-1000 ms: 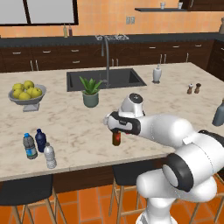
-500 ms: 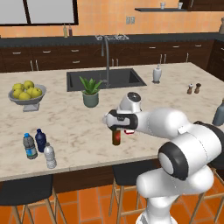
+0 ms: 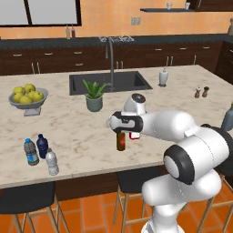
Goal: Move the plastic bottles in the middle to the plastics group, and the glass bottles in the middle to the glass group.
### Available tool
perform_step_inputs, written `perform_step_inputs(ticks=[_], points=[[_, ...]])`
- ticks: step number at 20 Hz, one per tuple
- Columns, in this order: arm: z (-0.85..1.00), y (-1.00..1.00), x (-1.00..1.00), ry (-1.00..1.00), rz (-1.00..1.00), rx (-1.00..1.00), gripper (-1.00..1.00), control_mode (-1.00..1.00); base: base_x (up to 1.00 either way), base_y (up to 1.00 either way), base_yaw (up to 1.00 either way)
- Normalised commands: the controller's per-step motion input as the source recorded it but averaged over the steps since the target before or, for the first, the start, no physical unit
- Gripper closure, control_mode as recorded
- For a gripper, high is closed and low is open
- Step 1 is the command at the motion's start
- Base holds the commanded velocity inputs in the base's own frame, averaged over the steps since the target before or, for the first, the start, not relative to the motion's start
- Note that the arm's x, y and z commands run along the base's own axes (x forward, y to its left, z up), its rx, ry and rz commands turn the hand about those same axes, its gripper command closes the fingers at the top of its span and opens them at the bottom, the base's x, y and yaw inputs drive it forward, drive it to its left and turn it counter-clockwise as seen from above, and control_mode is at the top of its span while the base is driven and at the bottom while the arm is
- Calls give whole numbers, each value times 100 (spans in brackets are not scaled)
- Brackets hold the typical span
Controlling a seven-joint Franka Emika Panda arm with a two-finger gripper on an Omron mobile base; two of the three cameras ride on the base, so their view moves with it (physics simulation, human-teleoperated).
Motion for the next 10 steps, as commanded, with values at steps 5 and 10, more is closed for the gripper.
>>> perform_step_inputs(ticks=[5,10], points=[[1,-6,-14,-1,0,0,100,-100,0,0,0],[25,-40,-49,-3,0,0,100,-100,0,0,0]])
